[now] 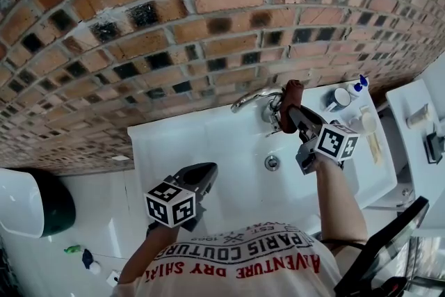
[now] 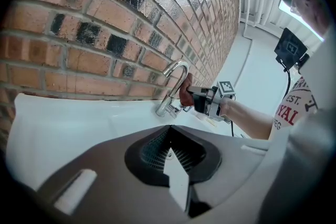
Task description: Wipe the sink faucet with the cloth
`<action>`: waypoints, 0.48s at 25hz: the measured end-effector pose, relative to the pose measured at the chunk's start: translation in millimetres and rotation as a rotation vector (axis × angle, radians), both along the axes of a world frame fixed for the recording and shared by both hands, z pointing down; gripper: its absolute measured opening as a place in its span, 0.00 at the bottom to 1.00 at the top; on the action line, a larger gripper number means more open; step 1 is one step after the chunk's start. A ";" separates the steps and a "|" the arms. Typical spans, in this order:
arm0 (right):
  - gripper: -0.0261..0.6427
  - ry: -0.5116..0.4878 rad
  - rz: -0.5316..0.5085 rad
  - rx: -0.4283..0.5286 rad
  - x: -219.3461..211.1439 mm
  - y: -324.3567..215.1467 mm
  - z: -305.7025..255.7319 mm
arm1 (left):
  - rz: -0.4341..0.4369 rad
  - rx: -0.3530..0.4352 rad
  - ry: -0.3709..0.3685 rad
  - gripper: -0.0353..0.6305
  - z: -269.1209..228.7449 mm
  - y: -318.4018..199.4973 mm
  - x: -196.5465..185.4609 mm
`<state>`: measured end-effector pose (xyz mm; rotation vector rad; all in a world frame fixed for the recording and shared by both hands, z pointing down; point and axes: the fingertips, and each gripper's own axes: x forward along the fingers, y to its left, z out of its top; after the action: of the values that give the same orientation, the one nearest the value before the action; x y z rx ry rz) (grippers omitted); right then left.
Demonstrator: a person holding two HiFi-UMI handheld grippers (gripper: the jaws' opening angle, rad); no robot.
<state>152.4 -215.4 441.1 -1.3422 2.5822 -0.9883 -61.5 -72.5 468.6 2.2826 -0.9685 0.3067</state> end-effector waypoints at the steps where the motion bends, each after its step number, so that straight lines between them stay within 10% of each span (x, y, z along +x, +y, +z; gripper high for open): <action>1: 0.15 0.017 0.008 -0.025 0.9 -1.0 11.1 | -0.001 -0.002 0.000 0.06 0.5 0.2 -0.4; 12: 0.15 0.059 0.036 -0.081 -8.0 -5.1 53.1 | -0.007 -0.014 0.002 0.06 5.9 -0.7 -1.0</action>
<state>144.4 -220.5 494.1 -1.4535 2.5764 -1.0750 -62.5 -73.1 474.5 2.2666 -0.9698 0.3067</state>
